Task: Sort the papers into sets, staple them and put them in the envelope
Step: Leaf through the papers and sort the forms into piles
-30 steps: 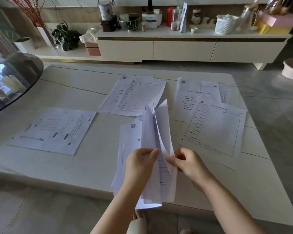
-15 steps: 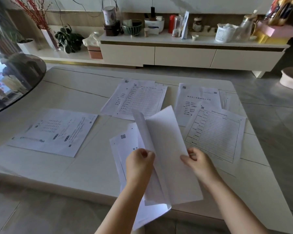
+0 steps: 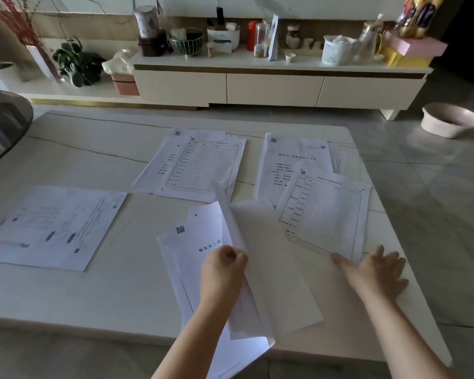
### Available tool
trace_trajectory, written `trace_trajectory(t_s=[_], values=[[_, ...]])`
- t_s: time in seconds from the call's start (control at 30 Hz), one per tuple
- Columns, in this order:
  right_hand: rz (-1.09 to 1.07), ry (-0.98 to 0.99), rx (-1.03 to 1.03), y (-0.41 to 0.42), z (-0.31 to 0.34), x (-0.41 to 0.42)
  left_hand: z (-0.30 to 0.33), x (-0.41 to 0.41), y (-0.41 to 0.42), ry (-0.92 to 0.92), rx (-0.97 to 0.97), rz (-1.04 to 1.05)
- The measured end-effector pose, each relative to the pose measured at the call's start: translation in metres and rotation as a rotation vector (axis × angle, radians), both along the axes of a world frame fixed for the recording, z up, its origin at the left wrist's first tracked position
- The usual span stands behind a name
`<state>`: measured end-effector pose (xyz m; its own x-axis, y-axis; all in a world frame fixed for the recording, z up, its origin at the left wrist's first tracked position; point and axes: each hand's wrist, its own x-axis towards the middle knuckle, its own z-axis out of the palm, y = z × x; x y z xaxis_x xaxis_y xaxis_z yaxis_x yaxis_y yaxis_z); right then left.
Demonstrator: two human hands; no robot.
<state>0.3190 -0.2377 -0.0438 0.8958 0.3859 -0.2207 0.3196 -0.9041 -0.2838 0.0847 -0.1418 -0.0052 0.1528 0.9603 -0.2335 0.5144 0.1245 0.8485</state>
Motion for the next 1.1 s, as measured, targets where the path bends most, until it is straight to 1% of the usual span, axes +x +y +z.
trace_trajectory(t_s=[0.03, 0.1, 0.2, 0.27, 0.33, 0.4, 0.43, 0.5, 0.57, 0.63, 0.83, 0.9, 0.93, 1.1], values=[[-0.012, 0.026, -0.052, -0.005, -0.004, 0.004, 0.000, 0.002, 0.000, 0.004, 0.004, -0.003], [-0.010, -0.001, -0.094, -0.012, -0.008, 0.012, 0.000, 0.005, 0.001, 0.024, 0.008, -0.021], [-0.040, -0.066, 0.006, -0.019, -0.005, 0.022, 0.000, 0.010, 0.003, 0.054, 0.014, -0.055], [-0.063, -0.070, 0.054, -0.025, -0.006, 0.027, 0.000, 0.015, 0.003, 0.054, 0.009, -0.067], [-0.077, -0.029, 0.041, -0.031, -0.008, 0.031, -0.002, 0.018, 0.002, 0.053, 0.002, -0.073], [-0.101, 0.062, 0.043, -0.037, -0.011, 0.038, -0.003, 0.022, 0.000, 0.064, -0.001, -0.079], [-0.124, 0.123, 0.100, -0.041, -0.011, 0.042, -0.003, 0.023, -0.001, 0.067, -0.002, -0.084], [-0.203, 0.243, 0.308, -0.047, -0.011, 0.050, -0.002, 0.028, -0.004, 0.059, -0.010, -0.095], [-0.271, 0.288, 0.469, -0.054, -0.008, 0.055, -0.001, 0.032, -0.006, 0.052, -0.013, -0.102], [-0.303, 0.273, 0.521, -0.062, -0.006, 0.059, 0.000, 0.037, -0.007, 0.057, -0.014, -0.109], [-0.278, 0.201, 0.540, -0.070, 0.008, 0.055, 0.001, 0.047, -0.010, 0.063, -0.012, -0.133], [-0.241, 0.131, 0.613, -0.069, 0.018, 0.055, 0.003, 0.047, -0.011, 0.070, -0.003, -0.135], [-0.225, 0.126, 0.668, -0.069, 0.023, 0.056, 0.004, 0.046, -0.011, 0.076, 0.003, -0.133], [-0.235, 0.301, 0.962, -0.066, 0.045, 0.048, 0.009, 0.036, -0.011, 0.086, 0.036, -0.119]])
